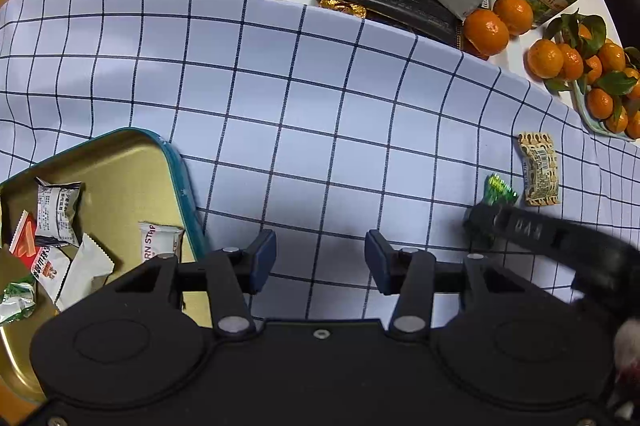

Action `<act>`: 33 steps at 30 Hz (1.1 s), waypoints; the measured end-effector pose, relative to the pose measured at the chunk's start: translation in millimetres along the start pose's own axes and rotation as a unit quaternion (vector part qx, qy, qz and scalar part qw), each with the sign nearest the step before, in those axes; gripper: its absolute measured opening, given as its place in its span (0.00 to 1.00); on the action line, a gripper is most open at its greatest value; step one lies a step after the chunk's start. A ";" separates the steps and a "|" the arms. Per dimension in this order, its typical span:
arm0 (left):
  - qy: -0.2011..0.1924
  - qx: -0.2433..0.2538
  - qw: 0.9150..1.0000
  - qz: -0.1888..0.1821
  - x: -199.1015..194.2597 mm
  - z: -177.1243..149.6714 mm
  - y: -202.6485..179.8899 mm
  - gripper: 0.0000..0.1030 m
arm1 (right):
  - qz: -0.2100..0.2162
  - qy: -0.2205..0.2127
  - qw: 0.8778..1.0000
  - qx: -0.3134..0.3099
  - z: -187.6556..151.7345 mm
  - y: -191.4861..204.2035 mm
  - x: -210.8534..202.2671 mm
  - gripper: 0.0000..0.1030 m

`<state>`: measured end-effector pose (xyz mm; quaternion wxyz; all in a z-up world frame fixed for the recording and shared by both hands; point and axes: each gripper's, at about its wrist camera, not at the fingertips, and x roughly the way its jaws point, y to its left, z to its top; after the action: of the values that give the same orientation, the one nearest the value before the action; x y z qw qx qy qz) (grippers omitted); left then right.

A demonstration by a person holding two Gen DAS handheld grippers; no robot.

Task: Organize snacks
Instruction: 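Reach the left tool to the patterned biscuit packet while the right tool grasps the green candy, then close the left tool on the biscuit packet while the right tool lifts the green candy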

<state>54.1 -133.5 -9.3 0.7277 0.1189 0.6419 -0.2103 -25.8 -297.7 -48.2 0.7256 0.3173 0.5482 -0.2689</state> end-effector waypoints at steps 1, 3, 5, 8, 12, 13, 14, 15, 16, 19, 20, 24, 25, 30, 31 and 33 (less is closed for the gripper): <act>0.002 -0.001 1.000 0.001 1.4 0.5 -1.3 0.54 | 0.000 0.007 1.000 -0.011 -2.1 0.5 -1.3 0.23; 0.005 -0.003 1.000 -0.001 3.8 1.7 -4.6 0.54 | 0.006 0.018 0.999 -0.033 -7.3 0.6 -4.4 0.23; 0.005 -0.005 1.000 -0.003 5.7 3.4 -9.0 0.54 | 0.006 0.020 0.999 -0.050 -11.9 -0.7 -8.0 0.23; 0.001 -0.005 1.000 -0.010 6.9 6.5 -20.4 0.54 | -0.006 0.016 0.997 -0.072 -16.9 -8.1 -13.0 0.23; -0.006 -0.006 1.000 -0.027 8.4 11.7 -43.3 0.54 | -0.018 0.014 0.996 -0.082 -22.3 -32.9 -21.1 0.23; -0.007 -0.004 0.999 -0.032 9.4 12.8 -50.7 0.54 | -0.021 0.014 0.996 -0.080 -23.2 -40.1 -22.5 0.23; -0.008 -0.002 0.999 -0.036 10.4 13.5 -58.4 0.54 | -0.023 0.014 0.997 -0.078 -23.3 -48.1 -24.3 0.23; -0.010 0.001 0.999 -0.040 11.4 13.8 -66.7 0.54 | -0.025 0.013 0.997 -0.073 -23.9 -56.3 -25.7 0.23; -0.012 0.005 0.999 -0.043 12.5 13.5 -74.9 0.54 | -0.027 0.012 0.997 -0.069 -24.3 -64.0 -26.7 0.23; -0.028 0.013 0.998 -0.053 13.8 13.7 -97.2 0.54 | -0.030 0.007 0.998 -0.058 -23.5 -85.5 -30.7 0.23; -0.036 0.012 0.998 -0.059 13.4 14.4 -103.9 0.54 | -0.030 0.005 0.998 -0.055 -23.0 -91.8 -32.7 0.23; -0.066 0.018 0.995 -0.070 14.9 15.4 -132.2 0.54 | -0.022 -0.001 0.999 -0.047 -21.9 -113.5 -38.2 0.23; -0.071 0.023 0.995 -0.065 16.9 15.7 -138.6 0.54 | -0.023 -0.002 0.999 -0.048 -21.6 -116.9 -38.9 0.23; -0.073 0.028 0.996 -0.053 33.0 16.5 -159.6 0.54 | -0.018 -0.007 0.998 -0.052 -20.3 -126.6 -44.8 0.23; -0.072 0.026 0.995 -0.057 35.9 17.5 -162.8 0.54 | -0.018 -0.007 0.998 -0.055 -20.3 -127.0 -45.3 0.23; -0.075 0.026 0.995 -0.063 36.2 18.8 -167.8 0.54 | -0.024 -0.005 0.998 -0.061 -19.1 -124.8 -41.8 0.23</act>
<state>-3.1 -295.5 -25.9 0.7560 0.0816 0.5857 -0.2807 -140.5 -363.2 -32.3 0.7397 0.2574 0.5677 -0.2538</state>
